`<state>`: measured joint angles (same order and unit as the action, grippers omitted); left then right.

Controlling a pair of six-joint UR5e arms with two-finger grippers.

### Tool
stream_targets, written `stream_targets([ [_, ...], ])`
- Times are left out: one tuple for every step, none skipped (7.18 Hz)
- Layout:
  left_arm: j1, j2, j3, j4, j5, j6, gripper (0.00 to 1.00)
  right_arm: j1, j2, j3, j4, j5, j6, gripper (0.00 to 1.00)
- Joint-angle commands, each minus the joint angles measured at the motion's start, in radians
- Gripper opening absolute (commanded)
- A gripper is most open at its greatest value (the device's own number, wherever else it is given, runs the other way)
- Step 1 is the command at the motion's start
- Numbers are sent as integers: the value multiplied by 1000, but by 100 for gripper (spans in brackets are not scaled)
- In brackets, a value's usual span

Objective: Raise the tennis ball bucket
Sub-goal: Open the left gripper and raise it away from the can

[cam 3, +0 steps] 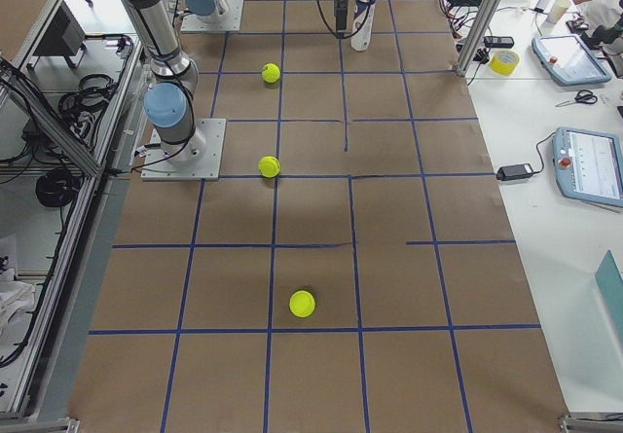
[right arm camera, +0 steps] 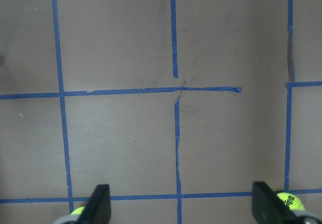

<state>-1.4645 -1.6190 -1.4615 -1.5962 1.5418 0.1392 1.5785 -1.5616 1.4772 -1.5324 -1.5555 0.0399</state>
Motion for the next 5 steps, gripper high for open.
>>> stream_targets([
  [4,33,-32,-10,4,-12,100,0,0,0,0,0,0,100],
  [4,45,-58,-2,3,-12,100,0,0,0,0,0,0,100],
  [4,56,-72,1,3,-12,100,0,0,0,0,0,0,100],
  [6,57,-74,2,1,-12,100,0,0,0,0,0,0,100],
  [6,57,-76,1,3,-12,100,0,0,0,0,0,0,100],
])
